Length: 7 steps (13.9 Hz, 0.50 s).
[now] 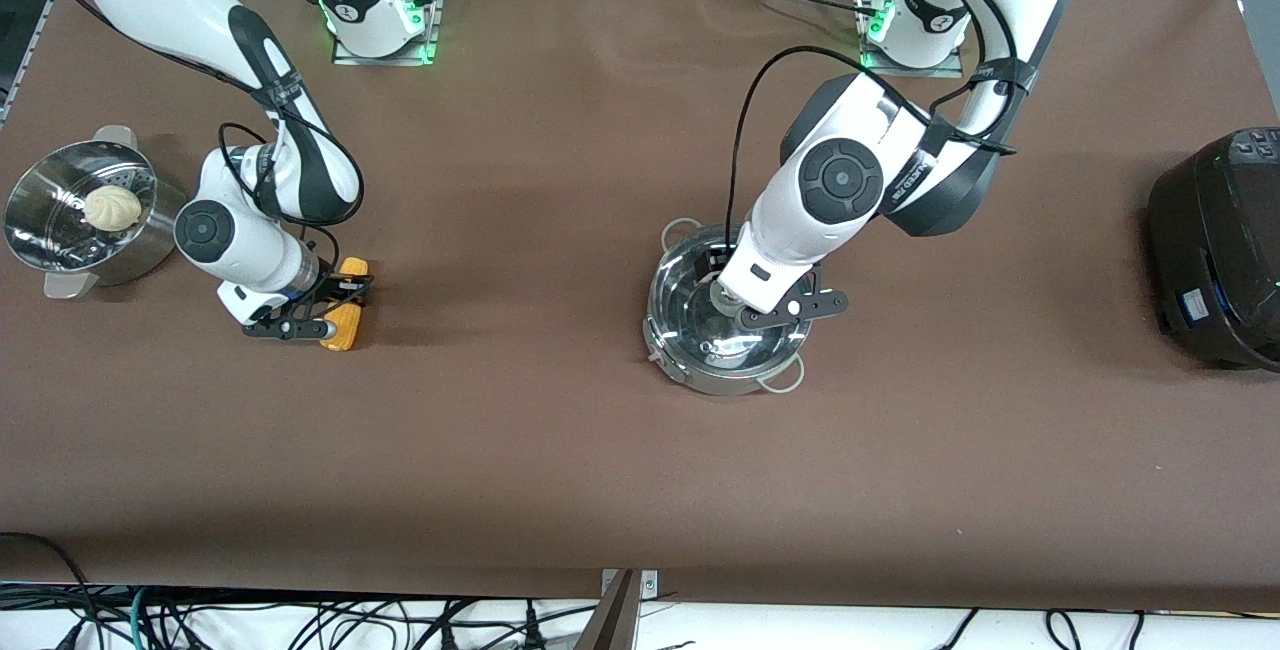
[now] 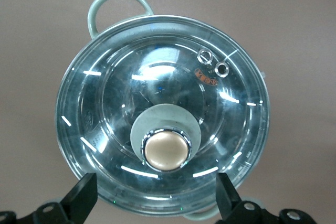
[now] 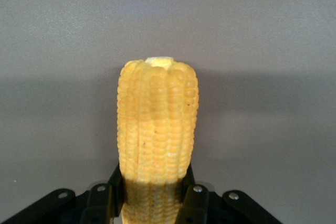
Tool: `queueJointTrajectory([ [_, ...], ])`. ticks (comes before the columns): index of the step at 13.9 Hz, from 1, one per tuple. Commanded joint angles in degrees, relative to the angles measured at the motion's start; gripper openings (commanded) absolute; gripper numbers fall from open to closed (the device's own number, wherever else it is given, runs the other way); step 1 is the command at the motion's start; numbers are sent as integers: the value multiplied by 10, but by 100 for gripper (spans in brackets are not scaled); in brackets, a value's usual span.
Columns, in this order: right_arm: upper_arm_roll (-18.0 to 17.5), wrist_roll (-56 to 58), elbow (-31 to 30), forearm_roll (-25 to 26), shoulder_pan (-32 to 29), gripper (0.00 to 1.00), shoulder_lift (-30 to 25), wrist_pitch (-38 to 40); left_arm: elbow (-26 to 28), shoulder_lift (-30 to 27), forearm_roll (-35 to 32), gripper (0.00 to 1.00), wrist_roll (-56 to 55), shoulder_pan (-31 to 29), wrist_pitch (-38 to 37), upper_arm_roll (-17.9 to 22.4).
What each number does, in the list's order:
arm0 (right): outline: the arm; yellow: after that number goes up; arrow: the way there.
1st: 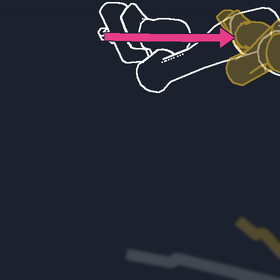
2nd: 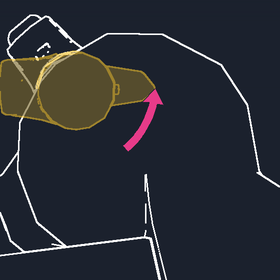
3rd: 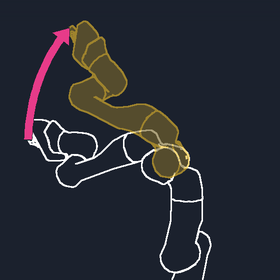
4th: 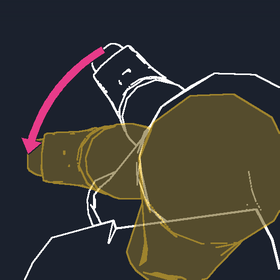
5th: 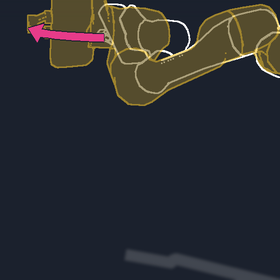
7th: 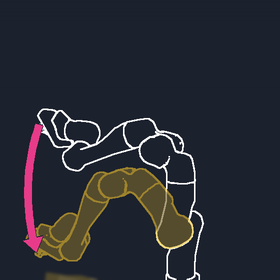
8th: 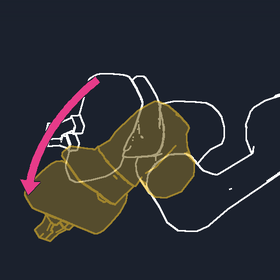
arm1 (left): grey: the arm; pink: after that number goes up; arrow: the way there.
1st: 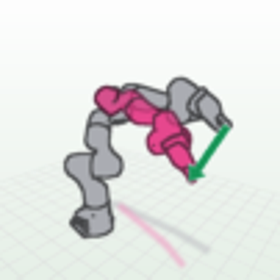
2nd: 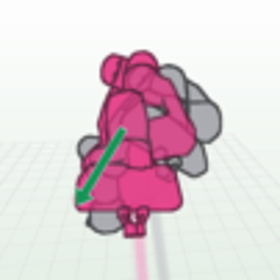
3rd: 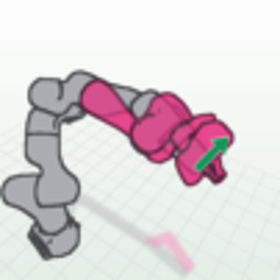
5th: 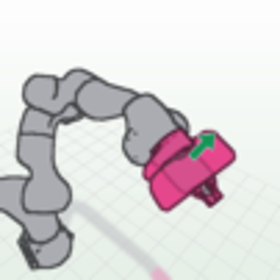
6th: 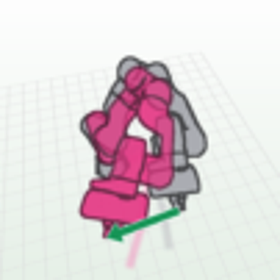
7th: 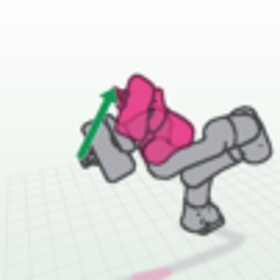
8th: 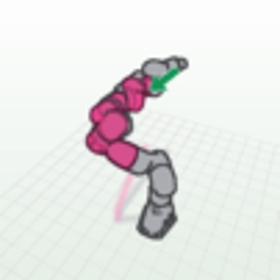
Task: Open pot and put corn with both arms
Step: 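Grip the lid knob with the left gripper while the right gripper lifts corn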
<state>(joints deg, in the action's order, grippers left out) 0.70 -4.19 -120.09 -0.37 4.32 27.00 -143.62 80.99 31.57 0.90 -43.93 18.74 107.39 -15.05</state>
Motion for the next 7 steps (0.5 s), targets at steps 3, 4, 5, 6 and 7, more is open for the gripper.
queueJointTrajectory([
  [3, -2, 13, -13, -6, -3, 0, -12, 2, -24, 32, -29, 99, -22, 21, 16, 9],
  [4, -2, 14, -11, -5, -3, 0, -13, 3, -24, 38, -40, 99, -26, 21, 17, 9],
  [5, -2, 19, -11, -6, -3, 0, -16, 3, -24, 38, -43, 99, -28, 24, 17, 9],
  [6, -2, 24, -9, -6, -3, 0, -19, 8, -24, 39, -43, 99, -28, 25, 17, 9],
  [7, -1, 34, -2, -6, -3, 0, -24, 21, -24, 38, -43, 99, -28, 25, 17, 10],
])
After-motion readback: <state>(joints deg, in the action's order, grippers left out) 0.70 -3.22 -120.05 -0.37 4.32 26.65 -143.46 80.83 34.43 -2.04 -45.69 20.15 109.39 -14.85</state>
